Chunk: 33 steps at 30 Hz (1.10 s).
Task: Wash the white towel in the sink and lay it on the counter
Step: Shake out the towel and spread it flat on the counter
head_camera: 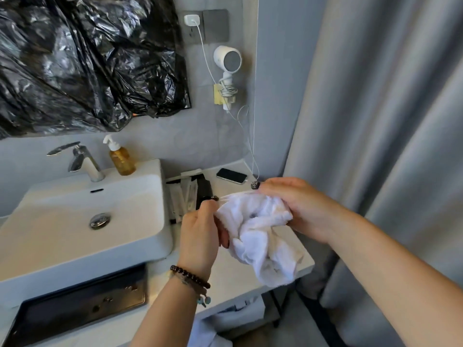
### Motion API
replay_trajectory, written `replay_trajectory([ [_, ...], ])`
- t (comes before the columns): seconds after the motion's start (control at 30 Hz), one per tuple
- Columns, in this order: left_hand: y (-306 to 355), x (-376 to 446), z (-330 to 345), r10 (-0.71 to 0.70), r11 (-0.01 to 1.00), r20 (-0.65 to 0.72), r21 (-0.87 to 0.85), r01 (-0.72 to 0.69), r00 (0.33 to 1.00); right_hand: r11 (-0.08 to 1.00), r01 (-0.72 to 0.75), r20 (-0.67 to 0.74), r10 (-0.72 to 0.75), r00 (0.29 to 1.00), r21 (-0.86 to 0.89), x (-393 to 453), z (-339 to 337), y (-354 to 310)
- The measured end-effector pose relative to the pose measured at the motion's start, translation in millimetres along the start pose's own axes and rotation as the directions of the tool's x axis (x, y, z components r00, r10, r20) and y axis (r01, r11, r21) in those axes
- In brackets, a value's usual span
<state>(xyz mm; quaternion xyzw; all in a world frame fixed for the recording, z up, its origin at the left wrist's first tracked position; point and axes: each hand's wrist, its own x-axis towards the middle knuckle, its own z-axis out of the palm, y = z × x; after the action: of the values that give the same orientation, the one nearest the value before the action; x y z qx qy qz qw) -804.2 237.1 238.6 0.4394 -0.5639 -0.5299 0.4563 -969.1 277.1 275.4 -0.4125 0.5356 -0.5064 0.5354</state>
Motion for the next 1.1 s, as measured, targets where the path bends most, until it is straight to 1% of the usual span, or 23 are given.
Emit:
replay_trajectory([
  [0.07, 7.1, -2.5, 5.4, -0.085, 0.995, -0.032, -0.047, 0.083, 0.996, 1.000, -0.004, 0.064, 0.005, 0.998, -0.023, -3.2, -9.9, -5.1],
  [0.17, 13.3, -2.2, 4.7, -0.155, 0.985, -0.039, -0.082, 0.151, 0.987, 0.999, 0.002, 0.075, 0.001, 0.997, -0.032, -7.2, -13.0, -8.0],
  [0.23, 18.2, -2.4, 3.3, -0.172, 0.979, -0.034, -0.121, 0.167, 0.985, 0.998, 0.041, 0.049, -0.039, 0.998, -0.052, -9.4, -8.0, -12.5],
  [0.33, 23.4, -3.8, 4.1, -0.186, 0.963, -0.023, -0.205, 0.177, 0.982, 0.992, 0.104, -0.026, -0.106, 0.994, -0.070, -8.1, -1.3, -17.0],
  [0.4, 25.5, -6.6, 6.3, -0.195, 0.945, -0.012, -0.269, 0.185, 0.981, 0.991, 0.099, -0.080, -0.107, 0.991, -0.090, -5.4, -1.0, -13.6],
  [0.47, 25.6, -7.2, 8.7, -0.172, 0.933, 0.014, -0.319, 0.168, 0.985, 0.995, 0.071, -0.105, -0.077, 0.991, -0.067, -4.4, -2.8, -7.1],
  [0.57, 29.4, -8.7, 15.2, -0.082, 0.957, 0.031, -0.276, 0.087, 0.996, 0.997, 0.076, -0.100, -0.078, 0.992, -0.025, -6.8, -2.1, -7.1],
  [0.63, 31.6, -5.7, 17.9, -0.040, 0.978, 0.019, -0.203, 0.043, 0.999, 0.993, 0.095, -0.055, -0.099, 0.994, -0.064, -5.0, -5.4, -11.1],
  [0.7, 34.1, 1.4, 20.1, 0.022, 0.995, -0.006, -0.102, -0.022, 1.000, 0.990, 0.096, 0.026, -0.094, 0.995, -0.101, -5.1, -10.4, -18.3],
  [0.77, 41.2, 3.9, 24.3, 0.065, 0.996, -0.010, -0.068, -0.066, 0.998, 0.984, 0.104, 0.076, -0.094, 0.993, -0.148, -6.3, -17.2, -25.8],
  [0.83, 50.0, 7.6, 30.8, 0.087, 0.993, -0.010, -0.075, -0.088, 0.996, 0.968, 0.138, 0.115, -0.116, 0.987, -0.208, -7.3, -24.9, -34.0],
  [0.9, 62.1, 13.4, 40.0, 0.072, 0.989, -0.039, -0.130, -0.077, 0.997, 0.931, 0.190, 0.165, -0.144, 0.976, -0.312, -6.0, -34.1, -38.9],
  [0.93, 67.5, 17.5, 45.0, 0.052, 0.985, -0.066, -0.163, -0.062, 0.996, 0.891, 0.218, 0.171, -0.162, 0.972, -0.399, -4.0, -38.9, -39.2],
  [1.03, 78.6, 22.6, 59.3, -0.019, 0.973, -0.076, -0.232, 0.001, 0.997, 0.724, 0.287, 0.184, -0.220, 0.958, -0.627, 2.2, -49.0, -32.0],
  [1.1, 81.8, 21.5, 65.6, -0.095, 0.954, -0.055, -0.289, 0.075, 0.994, 0.590, 0.284, 0.182, -0.228, 0.956, -0.756, 5.5, -52.8, -16.0],
])
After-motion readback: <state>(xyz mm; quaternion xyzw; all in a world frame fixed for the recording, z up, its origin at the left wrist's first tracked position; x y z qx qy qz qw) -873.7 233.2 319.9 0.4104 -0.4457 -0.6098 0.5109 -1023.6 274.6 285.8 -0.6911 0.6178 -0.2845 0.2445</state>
